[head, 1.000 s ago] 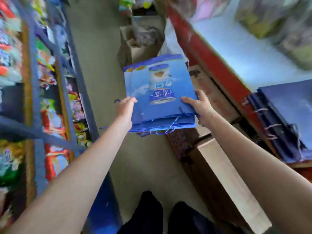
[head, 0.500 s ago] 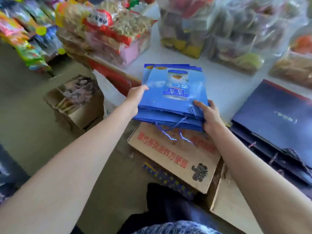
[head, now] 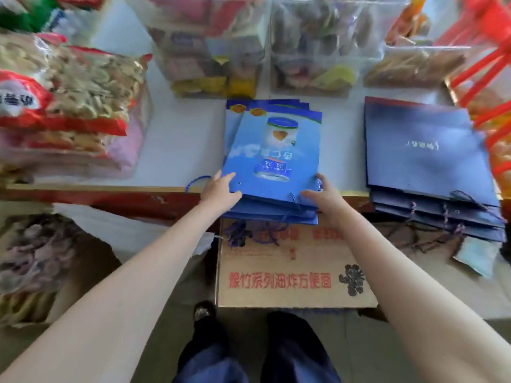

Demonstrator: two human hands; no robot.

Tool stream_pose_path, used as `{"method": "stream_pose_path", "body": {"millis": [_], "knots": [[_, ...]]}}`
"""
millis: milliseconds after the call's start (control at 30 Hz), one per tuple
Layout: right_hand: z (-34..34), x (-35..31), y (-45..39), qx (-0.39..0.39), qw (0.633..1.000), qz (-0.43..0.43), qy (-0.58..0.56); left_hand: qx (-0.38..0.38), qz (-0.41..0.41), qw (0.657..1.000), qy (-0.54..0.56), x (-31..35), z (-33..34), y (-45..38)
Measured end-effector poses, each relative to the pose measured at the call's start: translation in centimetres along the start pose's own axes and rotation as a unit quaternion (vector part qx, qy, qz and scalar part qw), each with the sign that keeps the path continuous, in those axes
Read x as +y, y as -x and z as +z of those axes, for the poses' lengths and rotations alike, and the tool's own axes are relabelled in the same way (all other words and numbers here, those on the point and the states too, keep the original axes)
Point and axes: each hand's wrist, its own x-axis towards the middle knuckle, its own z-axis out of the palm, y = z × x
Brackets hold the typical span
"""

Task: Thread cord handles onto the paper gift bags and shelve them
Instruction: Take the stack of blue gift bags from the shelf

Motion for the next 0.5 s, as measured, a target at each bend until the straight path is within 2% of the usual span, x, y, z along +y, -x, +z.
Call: {"method": "stream_pose_path", "body": {"millis": [133, 267, 367, 433, 500], "knots": [[1.6, 0.5, 1.5, 0.041, 0.999, 0.015, -0.024, -0.033, 0.114, 0.982, -0.144, -3.5, -0.5, 0.0], [3.6, 0.1, 3.0, 0.04, 0.998, -0.007, -0.042, -0.049, 0.108, 0.977, -0.179, -5.9, -1.6, 0.6], [4.1, -0.6, 4.2, 0.049, 0.995, -0.018, -0.085, -0.008, 0.123, 0.97, -0.209, -6.6, -2.0, 0.9], [3.8, -0.7, 4.9, 0.081, 0.994, -0.022, -0.069, 0.035, 0.162, 0.963, -0.213, -6.0, -1.9, 0.8], [3.3, -0.8, 5.4, 0.095, 0.995, -0.021, -0.031, 0.042, 0.203, 0.954, -0.215, -4.7, -1.4, 0.4]]}}
